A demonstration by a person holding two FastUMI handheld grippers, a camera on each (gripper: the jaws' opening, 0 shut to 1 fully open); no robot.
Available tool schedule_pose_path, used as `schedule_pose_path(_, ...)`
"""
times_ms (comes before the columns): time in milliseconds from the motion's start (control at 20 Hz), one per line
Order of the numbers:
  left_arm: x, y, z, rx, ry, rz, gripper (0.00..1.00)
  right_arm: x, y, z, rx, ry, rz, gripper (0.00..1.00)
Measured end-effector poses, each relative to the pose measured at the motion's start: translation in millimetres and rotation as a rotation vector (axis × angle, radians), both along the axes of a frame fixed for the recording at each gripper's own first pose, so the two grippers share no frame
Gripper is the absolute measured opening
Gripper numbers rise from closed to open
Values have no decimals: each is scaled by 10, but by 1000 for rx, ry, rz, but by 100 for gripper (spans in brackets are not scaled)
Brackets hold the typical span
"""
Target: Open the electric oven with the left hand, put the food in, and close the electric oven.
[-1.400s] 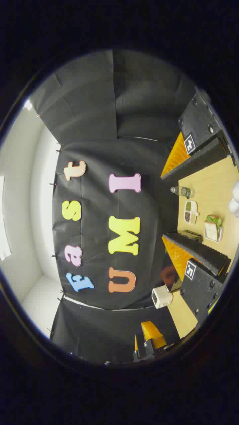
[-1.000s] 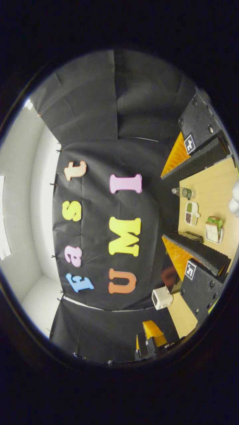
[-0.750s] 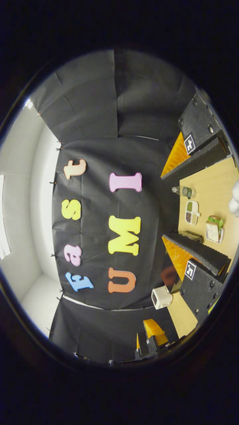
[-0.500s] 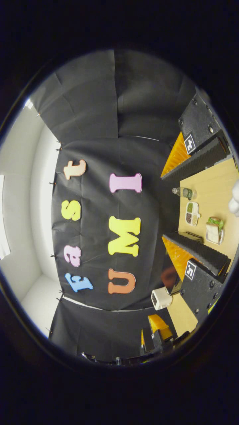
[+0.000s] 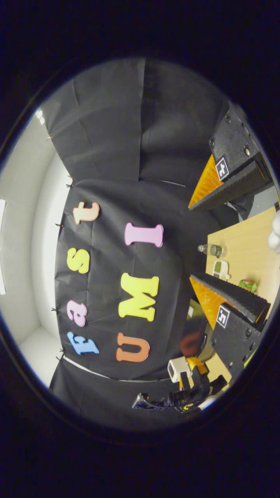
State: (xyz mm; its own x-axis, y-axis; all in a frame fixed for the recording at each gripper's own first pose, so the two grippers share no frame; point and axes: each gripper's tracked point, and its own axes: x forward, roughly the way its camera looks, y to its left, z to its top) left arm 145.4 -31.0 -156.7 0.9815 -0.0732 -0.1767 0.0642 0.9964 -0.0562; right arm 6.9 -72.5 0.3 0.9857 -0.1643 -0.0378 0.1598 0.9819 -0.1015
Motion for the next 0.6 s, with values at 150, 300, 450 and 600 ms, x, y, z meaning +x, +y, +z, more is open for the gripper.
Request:
schedule_pose_path(150,344,63,-373,8,55,9,95,-58,-112,-2,-23,11,-48,100)
schedule_pose_path(300,613,52,-715,5,122,-3,95,-44,-133,-94,-8,39,-74,91)
schedule_pose_path(450,762,51,-947,10,177,-14,95,-10,-110,-196,7,72,-81,91)
schedule_pose_path(600,822,92,-1031,22,187,-8,99,16,-58,-200,6,79,-74,100)
